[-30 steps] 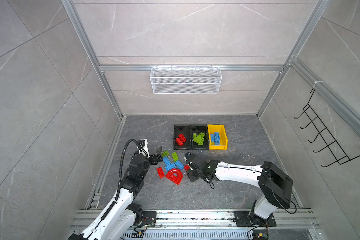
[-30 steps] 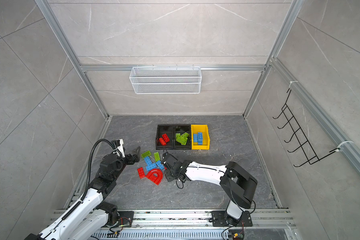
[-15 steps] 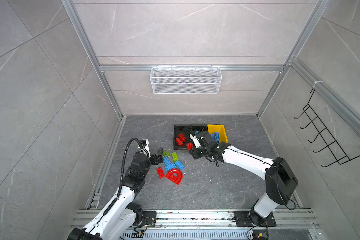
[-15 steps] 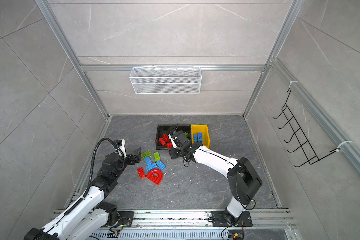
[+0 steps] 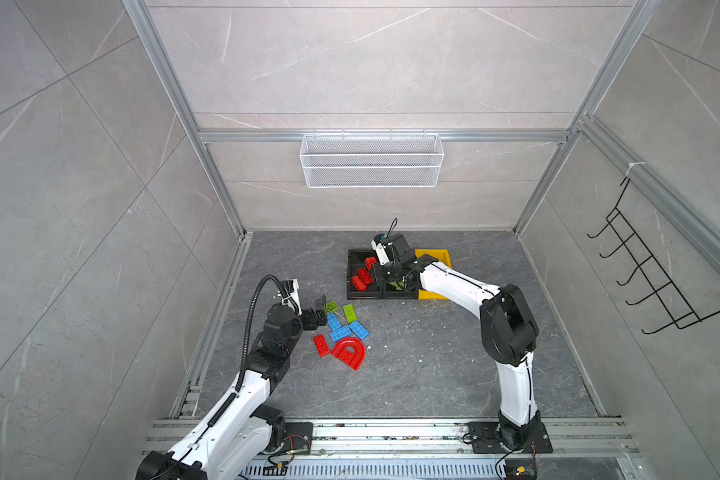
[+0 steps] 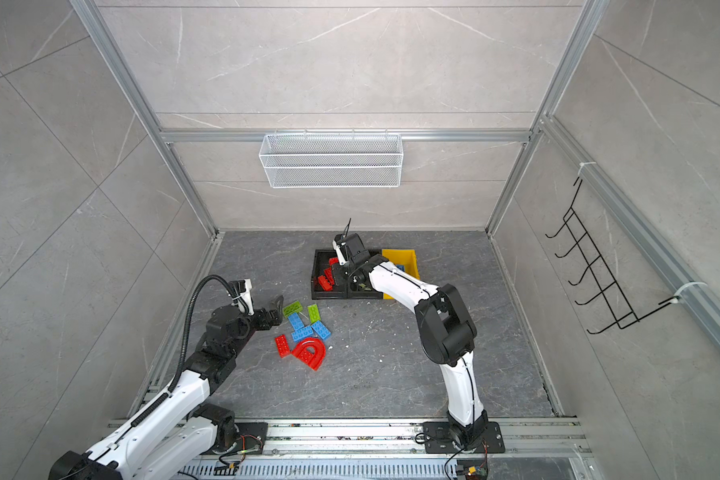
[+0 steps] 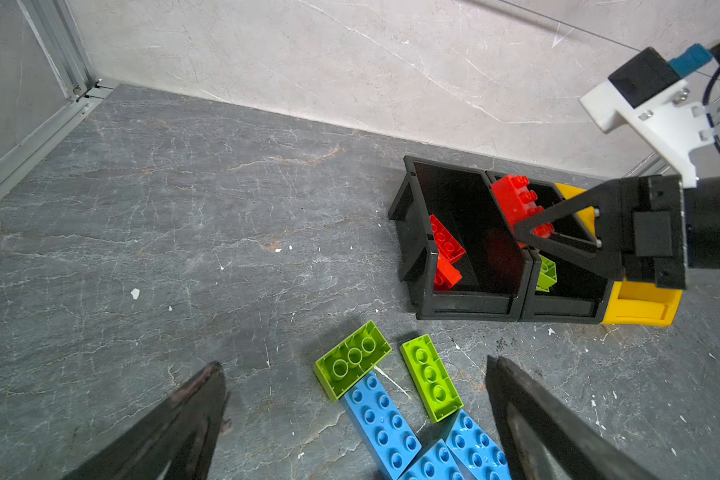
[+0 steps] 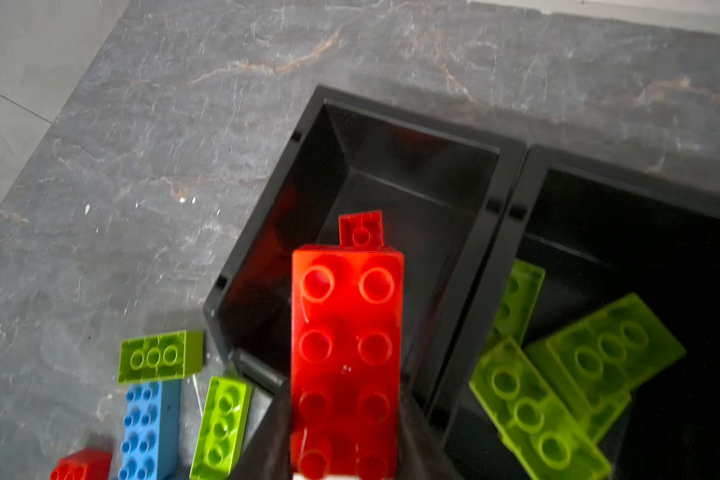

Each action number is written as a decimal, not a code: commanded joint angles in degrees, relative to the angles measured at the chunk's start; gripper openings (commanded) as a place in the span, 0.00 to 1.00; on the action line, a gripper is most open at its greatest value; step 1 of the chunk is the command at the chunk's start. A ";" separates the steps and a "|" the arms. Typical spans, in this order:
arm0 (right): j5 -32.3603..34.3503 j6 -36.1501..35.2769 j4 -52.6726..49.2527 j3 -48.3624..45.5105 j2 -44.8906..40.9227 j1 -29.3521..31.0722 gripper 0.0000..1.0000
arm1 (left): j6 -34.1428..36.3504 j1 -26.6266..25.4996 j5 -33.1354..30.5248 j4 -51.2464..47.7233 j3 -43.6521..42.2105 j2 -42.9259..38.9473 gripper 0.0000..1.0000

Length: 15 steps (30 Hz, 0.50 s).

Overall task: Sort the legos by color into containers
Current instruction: 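Carry the red brick with the right gripper into the red-brick black bin and release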

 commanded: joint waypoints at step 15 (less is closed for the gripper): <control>-2.65 -3.01 -4.43 1.99 -4.14 0.16 0.61 | 0.35 0.18 -1.72 0.91 0.38 -2.93 1.00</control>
